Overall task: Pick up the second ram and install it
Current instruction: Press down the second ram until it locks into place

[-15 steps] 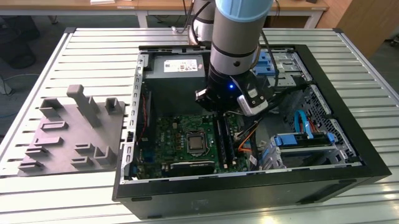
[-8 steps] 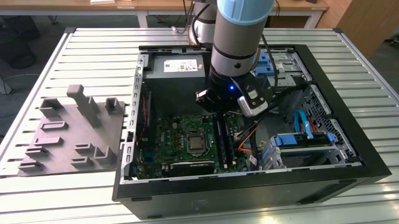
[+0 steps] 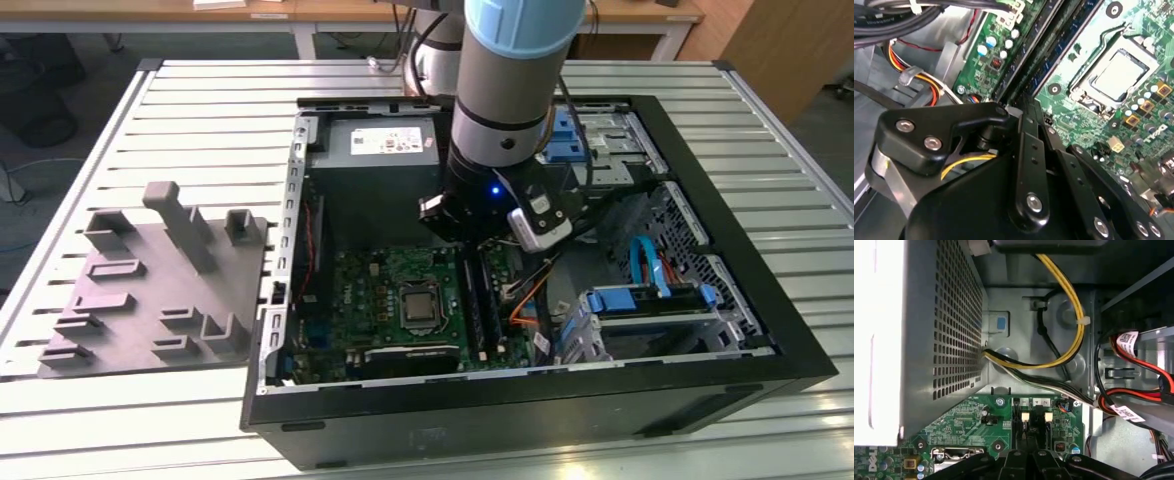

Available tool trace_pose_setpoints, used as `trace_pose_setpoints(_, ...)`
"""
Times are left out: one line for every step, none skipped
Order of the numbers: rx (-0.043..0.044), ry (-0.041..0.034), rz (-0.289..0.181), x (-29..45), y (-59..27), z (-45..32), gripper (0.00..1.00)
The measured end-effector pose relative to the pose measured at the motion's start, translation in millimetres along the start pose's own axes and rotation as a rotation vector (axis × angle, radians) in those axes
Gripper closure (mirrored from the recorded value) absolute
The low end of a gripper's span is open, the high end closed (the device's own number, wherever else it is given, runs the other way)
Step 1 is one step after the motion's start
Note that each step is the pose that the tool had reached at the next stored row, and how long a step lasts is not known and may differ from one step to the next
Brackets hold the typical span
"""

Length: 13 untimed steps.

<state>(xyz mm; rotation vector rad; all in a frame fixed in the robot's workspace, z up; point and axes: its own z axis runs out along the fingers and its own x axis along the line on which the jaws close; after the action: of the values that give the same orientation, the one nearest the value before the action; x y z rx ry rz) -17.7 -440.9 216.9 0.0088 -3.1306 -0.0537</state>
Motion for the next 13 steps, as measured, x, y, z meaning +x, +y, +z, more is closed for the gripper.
trace_pose_setpoints(-0.0024, -0.0008, 0.000, -0.1, 0.4, -2.5, 0.90)
trace_pose_setpoints(-0.0006, -0.0001, -0.001, 0.1, 0.3, -6.1, 0.90)
trace_pose_setpoints(0.0014, 0.0004, -0.001, 0.2, 0.0, -7.3, 0.90)
trace_pose_setpoints(0.0024, 0.0003, -0.001, 0.2, -0.5, -7.3, 0.90)
trace_pose_setpoints(0.0036, 0.0004, -0.001, 0.2, -2.5, -7.4, 0.90)
trace_pose_setpoints(0.0045, 0.0004, -0.001, 0.4, -5.3, -7.6, 0.90)
trace_pose_setpoints(0.0053, 0.0004, -0.001, 0.7, -8.5, -7.7, 0.90)
trace_pose_setpoints(0.0061, 0.0005, -0.001, 0.9, -11.9, -7.8, 0.90)
trace_pose_setpoints(0.0066, 0.0005, -0.001, 1.0, -15.6, -7.8, 0.90)
trace_pose_setpoints(0.0071, 0.0005, -0.001, 1.1, -19.2, -7.9, 0.90)
trace_pose_setpoints(0.0077, 0.0005, -0.001, 1.1, -22.9, -7.9, 0.90)
trace_pose_setpoints(0.0089, 0.0005, -0.001, 1.2, -26.3, -7.9, 0.90)
trace_pose_setpoints(0.0108, 0.0006, 0.000, 1.2, -29.6, -7.9, 0.90)
